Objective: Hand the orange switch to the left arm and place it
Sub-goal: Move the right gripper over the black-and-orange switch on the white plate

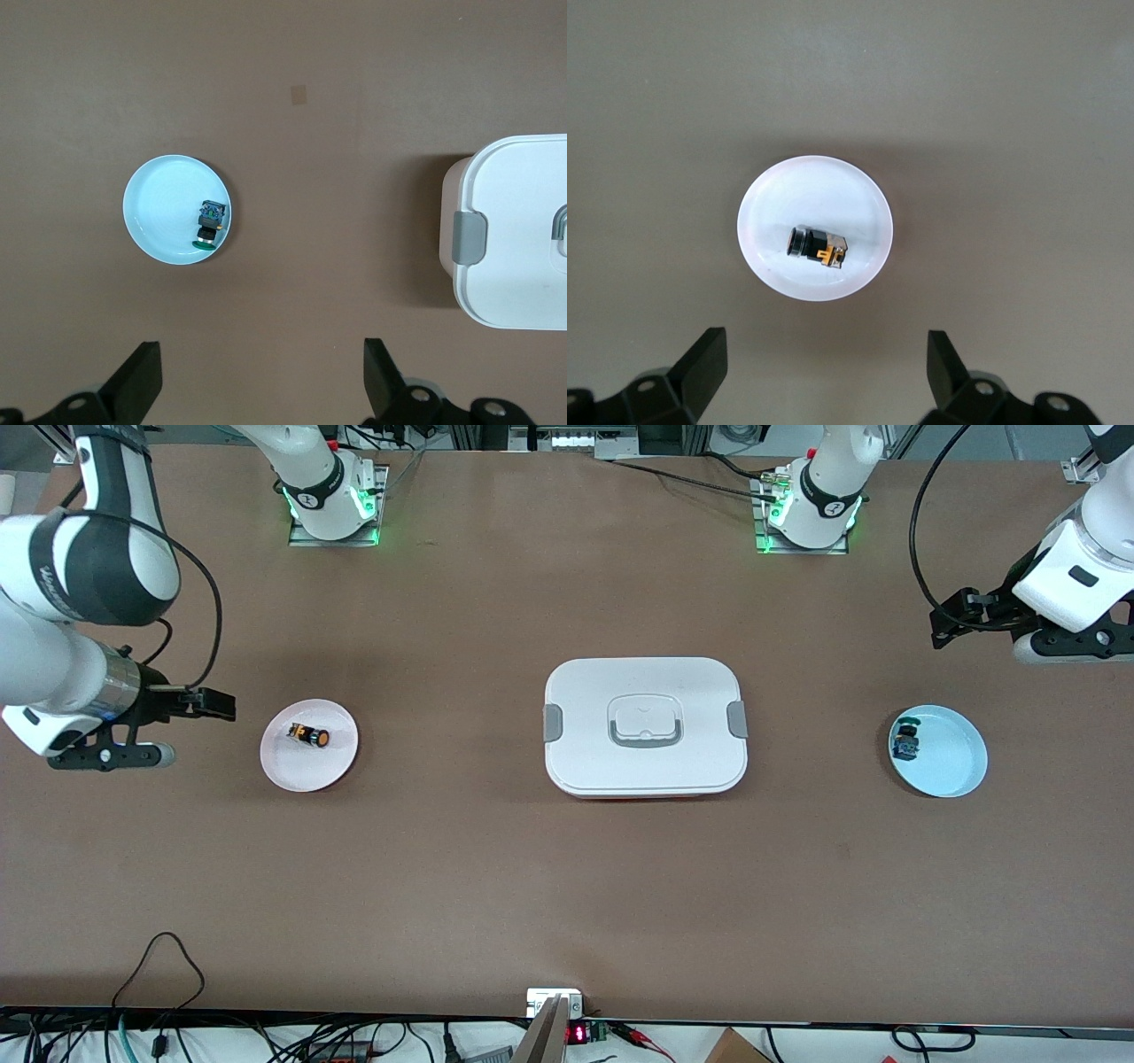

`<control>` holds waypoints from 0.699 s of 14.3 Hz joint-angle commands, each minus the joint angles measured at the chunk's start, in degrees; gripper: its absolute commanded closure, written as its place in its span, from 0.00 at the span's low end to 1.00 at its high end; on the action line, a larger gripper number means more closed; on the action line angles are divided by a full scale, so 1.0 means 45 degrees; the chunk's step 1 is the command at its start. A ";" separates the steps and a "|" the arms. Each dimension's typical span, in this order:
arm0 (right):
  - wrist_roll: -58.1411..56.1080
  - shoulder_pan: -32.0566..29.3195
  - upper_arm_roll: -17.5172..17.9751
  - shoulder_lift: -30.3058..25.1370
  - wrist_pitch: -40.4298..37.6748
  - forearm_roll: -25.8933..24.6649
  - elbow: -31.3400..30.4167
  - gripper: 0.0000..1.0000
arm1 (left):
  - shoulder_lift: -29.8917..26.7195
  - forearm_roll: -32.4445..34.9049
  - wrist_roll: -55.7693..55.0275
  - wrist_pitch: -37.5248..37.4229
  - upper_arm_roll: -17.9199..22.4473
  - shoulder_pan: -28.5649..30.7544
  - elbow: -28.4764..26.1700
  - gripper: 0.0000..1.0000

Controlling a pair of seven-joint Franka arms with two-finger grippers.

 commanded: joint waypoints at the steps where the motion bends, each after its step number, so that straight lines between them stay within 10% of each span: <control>1: 0.0173 0.0082 0.0035 -0.0153 0.1459 0.0067 -0.1355 0.00 | 0.0088 -0.0117 -0.0002 -0.0258 -0.0017 -0.0009 0.0309 0.00; 10: 0.1480 -0.0288 0.0035 0.0236 0.4783 0.1396 -0.4542 0.00 | 0.0088 -0.0117 -0.0022 -0.0258 -0.0095 -0.0009 0.0309 0.00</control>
